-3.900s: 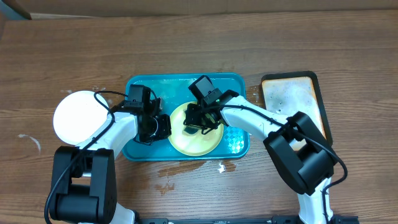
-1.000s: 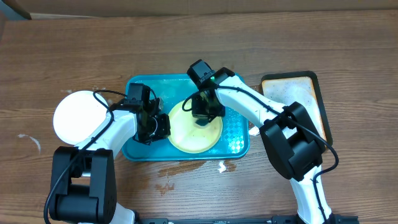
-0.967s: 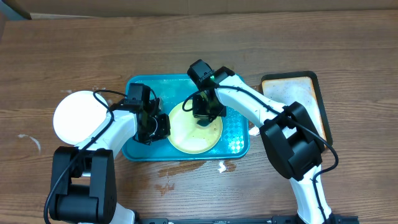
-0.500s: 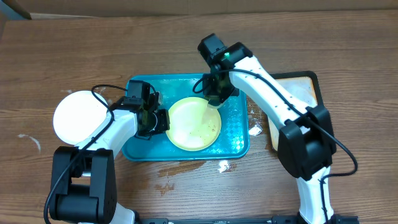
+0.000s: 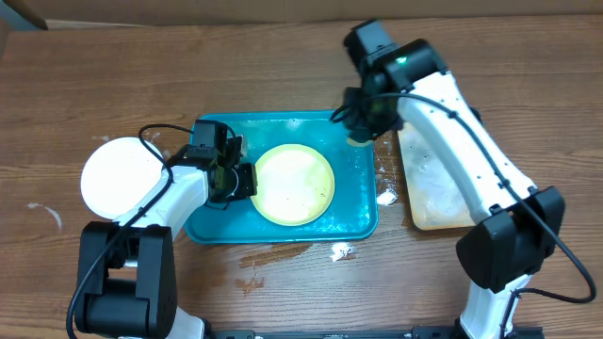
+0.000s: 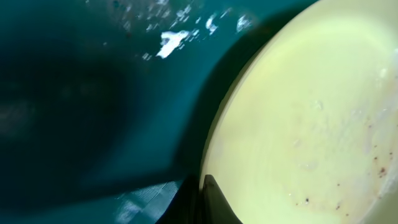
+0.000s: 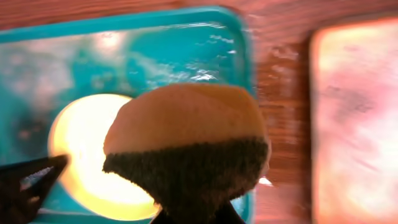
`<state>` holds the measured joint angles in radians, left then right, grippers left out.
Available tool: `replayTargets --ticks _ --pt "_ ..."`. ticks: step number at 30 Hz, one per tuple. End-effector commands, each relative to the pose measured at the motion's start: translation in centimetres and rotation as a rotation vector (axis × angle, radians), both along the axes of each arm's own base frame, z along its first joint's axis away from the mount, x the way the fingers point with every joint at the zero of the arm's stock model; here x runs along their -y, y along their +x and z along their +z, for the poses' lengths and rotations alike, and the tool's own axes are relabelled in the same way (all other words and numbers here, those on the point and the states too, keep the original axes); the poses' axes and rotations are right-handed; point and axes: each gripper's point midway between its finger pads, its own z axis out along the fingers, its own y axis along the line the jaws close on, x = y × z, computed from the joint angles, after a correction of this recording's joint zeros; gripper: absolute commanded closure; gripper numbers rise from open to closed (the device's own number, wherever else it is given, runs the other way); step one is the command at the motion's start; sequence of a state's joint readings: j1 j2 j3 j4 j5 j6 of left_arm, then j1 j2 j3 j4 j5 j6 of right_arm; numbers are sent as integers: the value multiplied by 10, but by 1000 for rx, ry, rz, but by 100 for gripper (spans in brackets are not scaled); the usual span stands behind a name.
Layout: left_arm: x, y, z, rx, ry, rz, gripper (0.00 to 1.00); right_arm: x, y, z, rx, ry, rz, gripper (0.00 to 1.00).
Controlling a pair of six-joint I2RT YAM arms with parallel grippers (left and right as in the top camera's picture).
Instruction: Clean dirty plates on tray and stack at the side
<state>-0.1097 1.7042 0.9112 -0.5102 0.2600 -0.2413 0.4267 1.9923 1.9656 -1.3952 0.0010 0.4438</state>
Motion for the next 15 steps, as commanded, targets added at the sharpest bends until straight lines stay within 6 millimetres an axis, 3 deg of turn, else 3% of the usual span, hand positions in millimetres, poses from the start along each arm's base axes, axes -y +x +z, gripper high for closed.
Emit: replayTargets --ticks 1,6,15 --pt "-19 13 13 19 108 61 96 30 6 16 38 -52 -56 96" --pt "-53 12 36 -39 301 152 96 74 6 13 13 -153 -164 96" --pt "-68 36 106 3 379 252 96 105 -1 -2 -60 -178 -227 96"
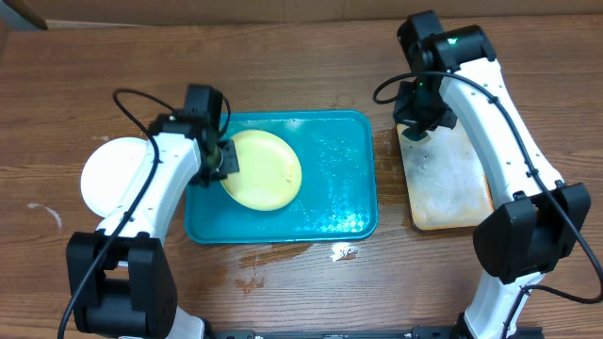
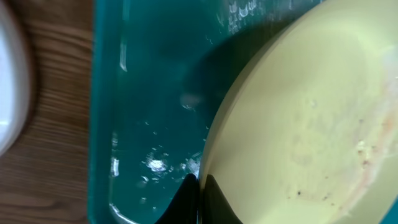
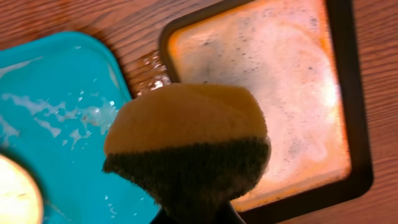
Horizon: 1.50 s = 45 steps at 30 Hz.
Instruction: Clean dirty plates on tray and stack at the side
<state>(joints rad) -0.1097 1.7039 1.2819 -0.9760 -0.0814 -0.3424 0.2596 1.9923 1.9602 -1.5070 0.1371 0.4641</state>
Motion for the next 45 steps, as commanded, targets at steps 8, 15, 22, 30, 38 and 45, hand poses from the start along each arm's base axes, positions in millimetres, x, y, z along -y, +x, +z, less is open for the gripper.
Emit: replayTargets --ticks 8,15,22,30,38,45 --pt "-26 22 94 133 288 66 96 13 -19 -39 -77 -36 -22 96" --pt "-23 8 123 145 535 4 96 14 -29 -68 -115 -36 -28 96" --pt "-29 -4 142 165 708 20 96 11 -30 -73 -118 -18 -27 96" --pt "-40 -3 157 216 804 65 96 10 -30 -73 -119 -12 -28 96" --pt "-44 7 174 276 924 49 96 10 -29 -73 -118 -11 -28 96" --pt "-40 15 165 205 983 -60 96 10 -30 -73 -121 -12 -27 96"
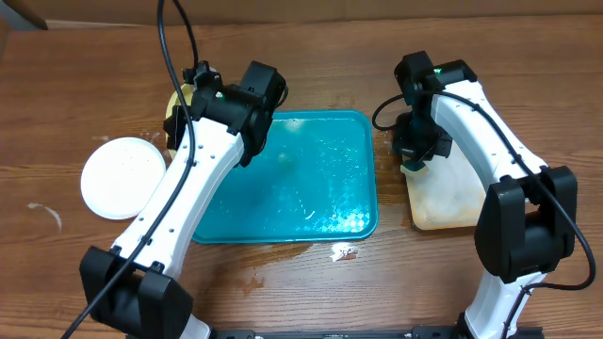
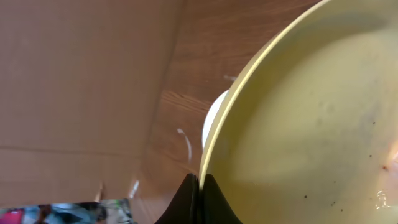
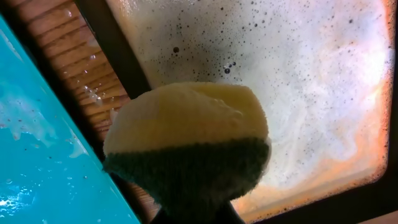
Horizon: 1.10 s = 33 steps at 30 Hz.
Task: Clean dirty plates on tray and stack at the side
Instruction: 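Lift the yellow plate off the tray with the left gripper, tilting it up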
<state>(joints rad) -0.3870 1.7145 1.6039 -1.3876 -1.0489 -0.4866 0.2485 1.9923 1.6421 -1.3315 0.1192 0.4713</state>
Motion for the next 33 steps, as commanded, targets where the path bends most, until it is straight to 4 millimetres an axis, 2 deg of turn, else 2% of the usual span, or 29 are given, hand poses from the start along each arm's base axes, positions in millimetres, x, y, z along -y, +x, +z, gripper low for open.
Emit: replayTargets --ticks 1,4,10,16,23,33 --pt "3 7 2 -44 78 -31 96 1 0 7 21 5 -9 96" --pt "6 8 -6 -85 102 -38 96 1 1 7 24 6 -9 96" --pt "12 6 -35 -172 135 -12 96 1 1 7 24 6 -9 96" --pt "28 0 -53 -226 183 -18 96 1 1 7 23 6 -6 96" --pt "31 -10 -50 -216 188 3 96 1 1 7 23 6 -2 96" --pt "27 -9 -49 -213 191 14 96 1 1 7 22 6 -2 96"
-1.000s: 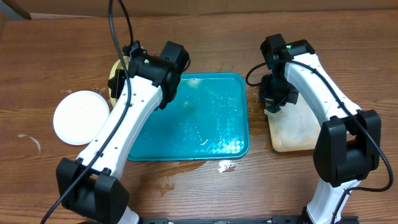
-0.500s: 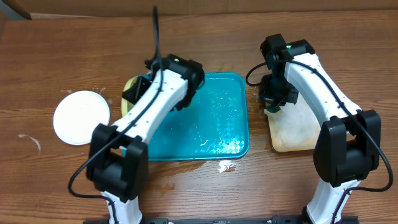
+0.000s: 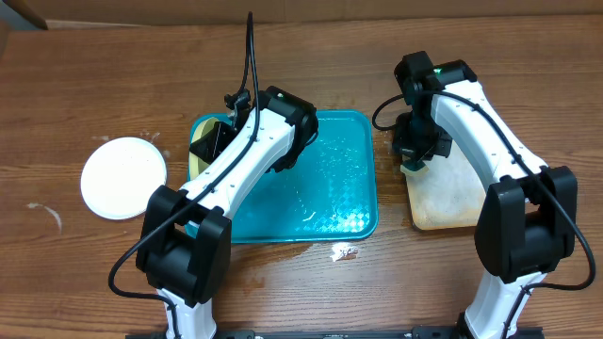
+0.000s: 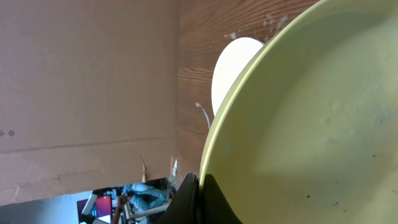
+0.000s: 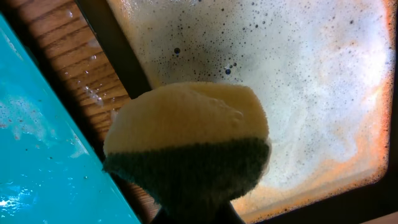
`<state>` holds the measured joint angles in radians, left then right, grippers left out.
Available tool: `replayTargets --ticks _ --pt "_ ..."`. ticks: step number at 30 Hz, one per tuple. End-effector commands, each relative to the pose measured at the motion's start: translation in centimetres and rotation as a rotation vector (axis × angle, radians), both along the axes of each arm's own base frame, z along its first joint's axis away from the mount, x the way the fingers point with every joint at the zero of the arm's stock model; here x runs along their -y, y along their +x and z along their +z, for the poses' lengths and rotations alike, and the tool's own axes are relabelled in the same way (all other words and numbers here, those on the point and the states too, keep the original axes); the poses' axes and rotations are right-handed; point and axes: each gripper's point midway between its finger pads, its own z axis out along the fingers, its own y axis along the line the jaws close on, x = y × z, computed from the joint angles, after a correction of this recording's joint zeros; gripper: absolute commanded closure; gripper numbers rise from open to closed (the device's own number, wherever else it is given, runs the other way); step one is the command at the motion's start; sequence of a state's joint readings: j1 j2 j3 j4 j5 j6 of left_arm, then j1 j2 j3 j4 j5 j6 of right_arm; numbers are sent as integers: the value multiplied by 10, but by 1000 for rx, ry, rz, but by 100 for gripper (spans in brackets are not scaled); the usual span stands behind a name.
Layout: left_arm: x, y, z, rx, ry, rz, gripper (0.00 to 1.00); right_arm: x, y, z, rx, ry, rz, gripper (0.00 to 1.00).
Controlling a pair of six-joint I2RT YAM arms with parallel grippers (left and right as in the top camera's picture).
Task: Clean dirty plates on tray and stack at the side
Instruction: 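Lift the yellow plate off the tray with the left gripper, tilting it up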
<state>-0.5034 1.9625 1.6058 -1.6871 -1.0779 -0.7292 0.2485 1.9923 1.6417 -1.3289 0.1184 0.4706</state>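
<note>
My left gripper (image 4: 200, 182) is shut on the rim of a pale yellow plate (image 4: 298, 124) with small dark specks. From overhead, the left gripper (image 3: 209, 143) holds this plate (image 3: 192, 166) on edge over the left edge of the teal tray (image 3: 330, 202). A white plate (image 3: 122, 177) lies flat on the table left of the tray; the left wrist view shows this white plate (image 4: 239, 65) past the yellow rim. My right gripper (image 3: 413, 156) is shut on a yellow and green sponge (image 5: 186, 143).
A dark-rimmed tray of soapy water (image 3: 448, 193) sits right of the teal tray, and the sponge hangs over its left edge (image 5: 115, 59). The teal tray is wet, with water spots (image 3: 341, 250) on the wood in front of it. Cardboard (image 4: 87, 93) stands behind the table.
My left arm has swung the yellow plate from behind the tray's back left corner to above the tray's left edge, still on edge. The right arm and sponge have not moved.
At first the yellow plate lay flat in the teal tray, my left gripper on its left rim and the sponge held above the tray's back right corner. Then the plate sat tilted further left and the sponge was over the soapy tray. Later the plate was up on edge.
</note>
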Motion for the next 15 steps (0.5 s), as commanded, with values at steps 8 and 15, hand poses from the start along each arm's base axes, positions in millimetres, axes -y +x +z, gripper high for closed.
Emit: replayTargets --ticks 8,15 --pt "-14 20 29 153 -30 57 96 1 0 8 21 4 -3 96" --pt "7 42 74 289 -130 17 96 1 2 7 28 7 -3 96"
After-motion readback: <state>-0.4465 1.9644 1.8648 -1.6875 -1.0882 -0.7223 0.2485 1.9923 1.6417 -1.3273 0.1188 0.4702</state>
